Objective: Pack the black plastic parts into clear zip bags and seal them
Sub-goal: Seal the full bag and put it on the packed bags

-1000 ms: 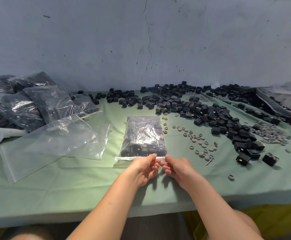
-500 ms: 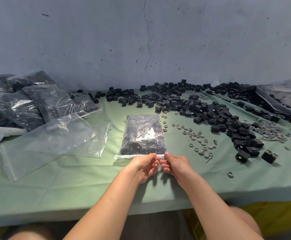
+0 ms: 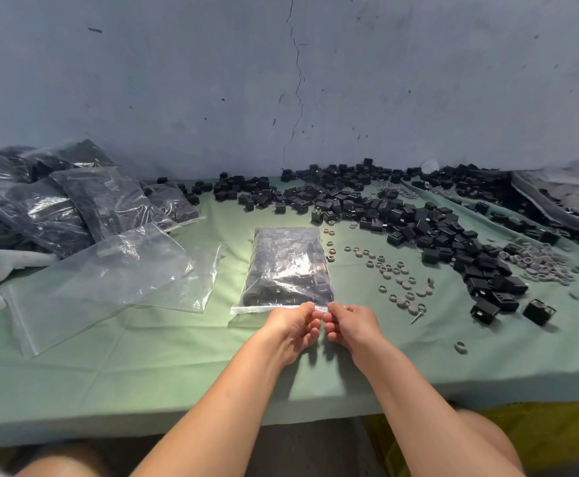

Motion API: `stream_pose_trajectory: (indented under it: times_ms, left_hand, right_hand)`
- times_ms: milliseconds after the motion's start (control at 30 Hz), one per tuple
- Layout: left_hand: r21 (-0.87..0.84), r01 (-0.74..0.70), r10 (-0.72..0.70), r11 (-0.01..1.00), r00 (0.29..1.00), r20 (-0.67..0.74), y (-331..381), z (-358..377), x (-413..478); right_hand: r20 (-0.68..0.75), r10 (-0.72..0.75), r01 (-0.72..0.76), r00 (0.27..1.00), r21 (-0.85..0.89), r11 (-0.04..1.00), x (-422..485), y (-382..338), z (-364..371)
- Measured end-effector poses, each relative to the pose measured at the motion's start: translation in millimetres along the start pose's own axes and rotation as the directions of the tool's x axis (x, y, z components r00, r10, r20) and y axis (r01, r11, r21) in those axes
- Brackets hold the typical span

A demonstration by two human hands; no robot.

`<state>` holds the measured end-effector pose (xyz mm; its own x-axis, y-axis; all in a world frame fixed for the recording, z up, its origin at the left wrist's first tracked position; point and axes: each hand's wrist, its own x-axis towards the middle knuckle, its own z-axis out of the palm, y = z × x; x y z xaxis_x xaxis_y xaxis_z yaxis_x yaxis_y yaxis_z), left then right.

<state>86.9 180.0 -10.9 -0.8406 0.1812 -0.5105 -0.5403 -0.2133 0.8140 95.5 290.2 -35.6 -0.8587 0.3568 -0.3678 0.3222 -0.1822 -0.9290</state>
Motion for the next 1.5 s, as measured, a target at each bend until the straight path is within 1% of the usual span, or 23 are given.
stream_pose_trajectory:
  times_ms: [133, 267, 400, 500, 600, 667, 733, 833, 900, 933, 1000, 1067, 1100, 1167, 1233, 1367, 1500]
  left_hand:
    - [0.106, 0.000, -0.005, 0.994, 0.999, 0.051, 1, 6, -5]
    - [0.160, 0.001, 0.001, 0.987, 1.000, -0.013, 2, 12, -5]
    - [0.146, -0.021, 0.034, 0.989, 0.996, -0.084, 2, 17, -6]
    - [0.085, -0.064, 0.076, 0.994, 0.987, -0.144, 0, 16, -5]
    - [-0.034, -0.098, 0.087, 0.995, 0.965, -0.246, 3, 1, -1]
    - [-0.083, -0.130, 0.096, 0.988, 0.940, -0.327, 9, -19, 3]
    - [-0.135, -0.140, 0.078, 0.981, 0.918, -0.390, 17, -44, 6]
    - [-0.191, -0.117, 0.027, 0.974, 0.907, -0.420, 25, -85, 4]
    - [-0.208, -0.106, 0.014, 0.972, 0.916, -0.402, 26, -101, 0]
    - [-0.206, -0.097, 0.014, 0.974, 0.929, -0.369, 24, -104, -3]
    - [-0.159, -0.046, 0.003, 0.986, 0.966, -0.259, 23, -98, -8]
    - [-0.091, 0.026, -0.038, 0.996, 0.991, -0.132, 24, -82, -10]
    - [-0.079, 0.051, -0.058, 0.996, 0.995, -0.081, 25, -73, -8]
    - [-0.088, 0.083, -0.085, 0.993, 0.996, -0.021, 26, -57, -5]
    - [-0.106, 0.092, -0.095, 0.990, 0.995, -0.029, 25, -47, 0]
    - [-0.119, 0.006, -0.025, 0.993, 0.987, -0.157, 16, -43, 6]
    - [-0.123, -0.027, 0.006, 0.992, 0.987, -0.164, 8, -44, 9]
  right_hand:
    - [-0.002, -0.036, 0.035, 0.999, -0.078, 0.996, -1, 2, -1]
    - [-0.001, -0.064, 0.064, 0.998, -0.075, 0.995, -4, 3, 0]
    - [-0.038, -0.087, 0.084, 0.995, -0.077, 0.993, -5, 3, 3]
    - [-0.055, -0.084, 0.082, 0.995, -0.028, 0.996, -5, 2, 2]
    - [-0.084, -0.073, 0.077, 0.994, 0.051, 0.996, -5, 1, 0]
    - [-0.090, -0.075, 0.081, 0.993, 0.060, 0.995, -5, 2, -1]
    - [-0.088, -0.075, 0.080, 0.993, 0.056, 0.995, -5, 2, -2]
    - [-0.077, -0.053, 0.059, 0.996, 0.079, 0.995, -9, 1, -4]
    - [-0.056, 0.000, 0.009, 0.998, 0.151, 0.988, -13, -1, -3]
    - [-0.037, 0.036, -0.028, 0.999, 0.185, 0.982, -16, -2, 0]
    - [0.047, 0.104, -0.111, 0.993, 0.205, 0.972, -23, -2, 12]
    - [0.140, 0.148, -0.178, 0.979, 0.232, 0.956, -29, -3, 30]
    - [0.156, 0.161, -0.198, 0.974, 0.261, 0.945, -31, -4, 38]
    - [0.126, 0.167, -0.197, 0.978, 0.297, 0.934, -32, -6, 50]
    - [0.098, 0.163, -0.185, 0.982, 0.301, 0.935, -30, -5, 54]
    - [0.061, 0.157, -0.168, 0.986, 0.303, 0.938, -29, 0, 53]
    - [0.023, 0.139, -0.140, 0.990, 0.300, 0.944, -26, 2, 55]
